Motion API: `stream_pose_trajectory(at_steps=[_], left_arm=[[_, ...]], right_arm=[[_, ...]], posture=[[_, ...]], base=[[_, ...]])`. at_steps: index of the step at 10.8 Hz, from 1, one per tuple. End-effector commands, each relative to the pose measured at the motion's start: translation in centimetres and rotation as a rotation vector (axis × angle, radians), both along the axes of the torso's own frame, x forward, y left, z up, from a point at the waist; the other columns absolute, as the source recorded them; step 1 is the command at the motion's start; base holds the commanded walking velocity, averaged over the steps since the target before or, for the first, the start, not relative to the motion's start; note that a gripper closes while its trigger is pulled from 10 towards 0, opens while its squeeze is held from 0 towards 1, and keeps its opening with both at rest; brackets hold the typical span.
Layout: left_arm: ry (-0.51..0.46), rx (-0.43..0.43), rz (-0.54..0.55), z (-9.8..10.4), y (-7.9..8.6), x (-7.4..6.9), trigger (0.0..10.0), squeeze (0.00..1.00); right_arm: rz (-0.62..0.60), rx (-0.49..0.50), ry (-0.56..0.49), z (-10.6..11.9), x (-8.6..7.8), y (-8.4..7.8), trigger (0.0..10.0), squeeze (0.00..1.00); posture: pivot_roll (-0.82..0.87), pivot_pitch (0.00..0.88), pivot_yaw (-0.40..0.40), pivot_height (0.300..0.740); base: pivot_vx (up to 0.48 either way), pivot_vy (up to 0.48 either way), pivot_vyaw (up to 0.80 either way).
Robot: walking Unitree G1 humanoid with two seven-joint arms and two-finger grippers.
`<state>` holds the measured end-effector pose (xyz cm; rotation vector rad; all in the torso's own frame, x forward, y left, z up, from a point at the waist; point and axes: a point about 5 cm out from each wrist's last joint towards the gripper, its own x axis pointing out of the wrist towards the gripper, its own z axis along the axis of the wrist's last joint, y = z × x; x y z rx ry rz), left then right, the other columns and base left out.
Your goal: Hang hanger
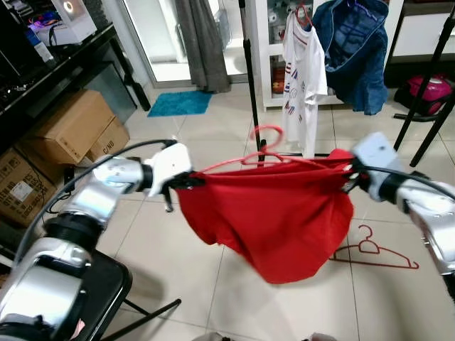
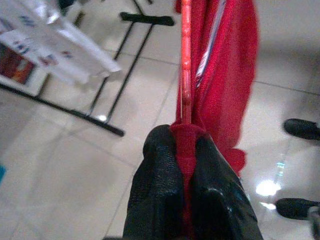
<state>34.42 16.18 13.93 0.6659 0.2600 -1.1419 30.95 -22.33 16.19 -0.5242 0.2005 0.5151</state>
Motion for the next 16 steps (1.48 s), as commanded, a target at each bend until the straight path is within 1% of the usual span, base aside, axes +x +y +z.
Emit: stream_pose_trajectory(at_steps=[1,2,3,4,5,6,7,9,10,11,12,13,14,15,16], left_arm=[[0.012,0.031,-0.049,-0.3,-0.5,-0.2,0.0,0.00],[0.035,0.083,-0.082,-0.9,-0.5,-0.5,0.0,0.00],[0.039,0.136,-0.068,-1.3,-0.2,-0.4,0.0,0.00],[0.029,0.135,-0.040,-1.3,-0.1,-0.1,0.0,0.00],[0.013,0.113,0.004,-1.0,-0.3,0.4,0.0,0.00],[0.004,0.096,0.035,-0.8,-0.3,0.6,0.0,0.00],[-0.003,0.089,0.048,-0.6,-0.2,0.7,0.0,0.00],[-0.022,0.078,0.050,-0.4,-0.2,0.9,0.0,0.00],[-0.016,0.080,0.027,-0.5,-0.5,0.7,0.0,0.00],[0.000,0.086,-0.003,-0.8,-0.8,0.4,0.0,0.00],[0.011,0.097,-0.015,-1.0,-1.0,0.2,0.0,0.00],[0.015,0.101,-0.015,-1.1,-1.0,0.2,0.0,0.00],[0.011,0.111,-0.001,-1.1,-0.8,0.3,0.0,0.00],[0.007,0.122,0.011,-1.0,-0.5,0.5,0.0,0.00],[0.005,0.126,0.018,-0.9,-0.3,0.5,0.0,0.00]], right_arm=[[0.067,0.009,-0.026,0.5,-0.1,2.0,0.0,0.00],[0.060,-0.014,-0.038,0.8,0.0,2.1,0.0,0.00],[0.062,-0.065,-0.048,1.1,0.1,2.1,0.6,0.00],[0.071,-0.108,-0.047,1.1,0.0,2.2,1.6,0.00],[0.083,-0.151,-0.036,0.9,-0.1,2.5,4.2,0.00],[0.083,-0.173,-0.008,0.6,-0.3,2.7,10.0,0.00],[0.076,-0.172,0.014,0.4,-0.4,2.7,10.0,1.00],[0.063,-0.174,0.035,0.5,-0.4,2.4,10.0,1.00],[0.036,-0.173,0.033,0.6,-0.3,2.1,10.0,1.00],[-0.020,-0.188,0.027,0.9,0.1,1.3,10.0,1.00],[-0.067,-0.232,0.017,1.3,0.3,0.6,10.0,1.00],[-0.073,-0.260,0.007,1.5,0.4,0.3,10.0,1.00],[-0.049,-0.317,-0.006,1.8,0.3,0.2,10.0,1.00],[-0.030,-0.353,-0.015,2.0,0.2,0.0,10.0,1.00],[-0.026,-0.367,-0.022,2.2,0.2,-0.1,10.0,1.00]], posture=[[-0.16,0.000,0.219,0.740],[-0.16,0.000,0.222,0.740],[-0.16,0.000,0.220,0.740],[-0.16,0.000,0.219,0.740],[-0.16,0.000,0.218,0.740],[-0.16,0.000,0.219,0.740],[-0.16,0.000,0.219,0.740],[-0.16,0.000,0.216,0.740],[-0.16,0.000,0.215,0.740],[-0.16,0.000,0.214,0.740],[-0.16,0.000,0.213,0.740],[-0.16,0.000,0.211,0.740],[-0.16,0.000,0.208,0.740],[-0.16,0.000,0.208,0.740],[-0.16,0.000,0.209,0.740]], base=[[0.000,0.000,0.00],[0.000,0.000,0.00],[0.000,0.000,0.00],[0.000,0.000,0.00],[0.000,0.000,0.00],[0.000,0.000,0.00],[0.000,0.000,0.00],[0.000,0.000,0.00],[0.000,0.000,0.00],[0.000,0.000,0.00],[0.000,0.000,0.00],[0.000,0.000,0.00],[0.000,0.000,0.00],[0.000,0.000,0.00],[0.000,0.000,0.00]])
